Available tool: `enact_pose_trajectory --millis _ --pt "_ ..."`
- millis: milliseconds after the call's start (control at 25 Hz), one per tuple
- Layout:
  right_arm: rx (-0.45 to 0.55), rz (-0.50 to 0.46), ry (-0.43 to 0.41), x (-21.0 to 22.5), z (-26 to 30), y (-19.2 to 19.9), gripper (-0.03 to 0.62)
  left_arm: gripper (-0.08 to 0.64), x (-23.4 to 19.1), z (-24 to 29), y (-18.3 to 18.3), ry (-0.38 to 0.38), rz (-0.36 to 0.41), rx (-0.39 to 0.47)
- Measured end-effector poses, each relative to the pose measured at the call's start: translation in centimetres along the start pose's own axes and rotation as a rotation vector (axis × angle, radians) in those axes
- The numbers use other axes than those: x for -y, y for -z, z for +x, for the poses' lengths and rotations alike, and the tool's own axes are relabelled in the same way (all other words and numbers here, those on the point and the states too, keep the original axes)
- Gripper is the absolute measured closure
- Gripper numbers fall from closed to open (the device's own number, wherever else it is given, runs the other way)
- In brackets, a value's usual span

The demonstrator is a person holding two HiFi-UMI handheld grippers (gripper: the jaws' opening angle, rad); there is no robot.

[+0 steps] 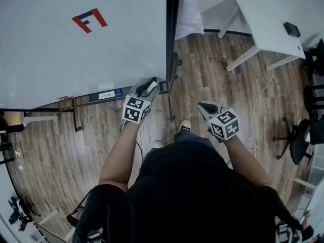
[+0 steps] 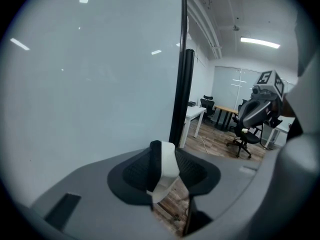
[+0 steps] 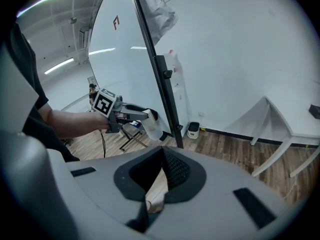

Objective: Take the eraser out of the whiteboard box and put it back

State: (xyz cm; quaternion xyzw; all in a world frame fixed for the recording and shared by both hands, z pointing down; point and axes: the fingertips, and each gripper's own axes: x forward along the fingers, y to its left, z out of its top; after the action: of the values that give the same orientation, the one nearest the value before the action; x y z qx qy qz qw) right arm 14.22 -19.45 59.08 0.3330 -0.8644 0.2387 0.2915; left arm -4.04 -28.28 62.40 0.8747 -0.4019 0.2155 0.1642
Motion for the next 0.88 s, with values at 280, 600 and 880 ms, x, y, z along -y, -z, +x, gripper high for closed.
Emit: enact_pose_trajectory --millis 280,600,880 --pt "-0.016 0.007 0.000 0.1 0.3 0.6 0.595 0.405 -0.4 0.9 1.4 -0.003 -0.008 -0.012" --pt "-0.024 0.015 0.003 0.3 0.4 1.0 0.595 0.405 -0.7 1.9 2.7 0.002 -0.021 -0.034" --pt "-0.027 0.023 0.010 0.3 0.2 1.3 0.595 0.405 -0.5 2.2 2.7 0.003 -0.015 -0.024"
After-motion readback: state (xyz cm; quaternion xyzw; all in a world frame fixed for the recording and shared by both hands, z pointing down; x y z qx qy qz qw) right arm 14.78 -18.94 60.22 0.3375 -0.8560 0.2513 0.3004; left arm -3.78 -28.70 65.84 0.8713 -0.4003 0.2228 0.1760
